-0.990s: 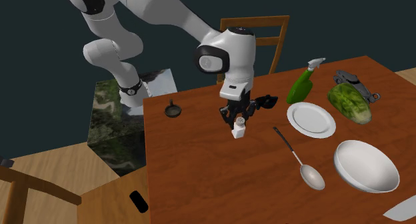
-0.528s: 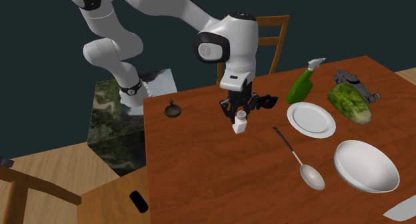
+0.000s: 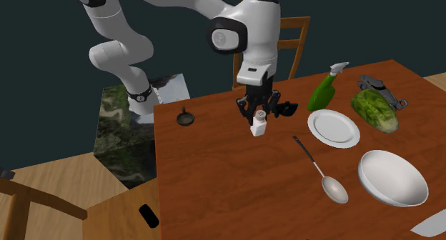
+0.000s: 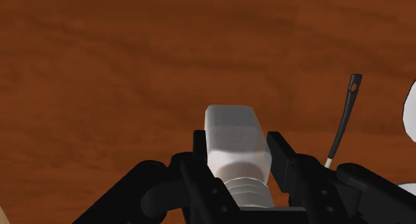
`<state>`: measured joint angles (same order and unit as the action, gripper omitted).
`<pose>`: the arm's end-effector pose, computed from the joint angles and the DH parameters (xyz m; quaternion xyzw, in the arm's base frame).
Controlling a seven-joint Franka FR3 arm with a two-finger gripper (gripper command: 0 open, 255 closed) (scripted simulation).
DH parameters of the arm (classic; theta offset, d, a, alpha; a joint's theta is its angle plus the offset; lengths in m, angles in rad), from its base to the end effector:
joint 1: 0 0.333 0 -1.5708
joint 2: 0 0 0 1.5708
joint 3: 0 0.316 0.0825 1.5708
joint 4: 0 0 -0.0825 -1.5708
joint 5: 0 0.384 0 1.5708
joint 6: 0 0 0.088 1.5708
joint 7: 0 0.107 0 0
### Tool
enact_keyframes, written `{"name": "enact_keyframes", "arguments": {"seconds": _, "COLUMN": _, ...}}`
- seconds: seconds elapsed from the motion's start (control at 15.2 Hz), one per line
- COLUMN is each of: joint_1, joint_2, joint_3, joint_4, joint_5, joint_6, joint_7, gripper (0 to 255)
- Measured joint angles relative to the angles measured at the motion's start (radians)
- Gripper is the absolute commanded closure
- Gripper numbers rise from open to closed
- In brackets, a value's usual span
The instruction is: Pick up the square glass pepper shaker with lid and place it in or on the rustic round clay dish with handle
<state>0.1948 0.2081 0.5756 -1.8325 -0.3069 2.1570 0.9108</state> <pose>0.4688 0.4109 0.4488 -0.9939 0.0041 -0.1097 0.0056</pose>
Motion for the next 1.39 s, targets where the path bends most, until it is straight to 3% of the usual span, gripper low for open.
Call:
{"name": "enact_keyframes", "arguments": {"seconds": 0.33, "joint_1": -0.048, "joint_2": -0.188, "joint_3": 0.007, "joint_4": -0.198, "joint_5": 0.121, "joint_6": 0.053, "joint_7": -0.076, "gripper": 255}}
{"name": "enact_keyframes", "arguments": {"seconds": 0.59, "joint_1": -0.051, "joint_2": -0.375, "joint_3": -0.018, "joint_4": -0.38, "joint_5": 0.247, "joint_6": 0.086, "joint_7": -0.169, "gripper": 255}}
{"name": "enact_keyframes", "arguments": {"seconds": 1.06, "joint_1": 0.026, "joint_2": -0.695, "joint_3": -0.112, "joint_4": -0.657, "joint_5": 0.413, "joint_6": 0.069, "joint_7": -0.304, "gripper": 255}}
{"name": "enact_keyframes", "arguments": {"seconds": 1.39, "joint_1": 0.084, "joint_2": -0.912, "joint_3": -0.191, "joint_4": -0.816, "joint_5": 0.462, "joint_6": 0.009, "joint_7": -0.376, "gripper": 255}}
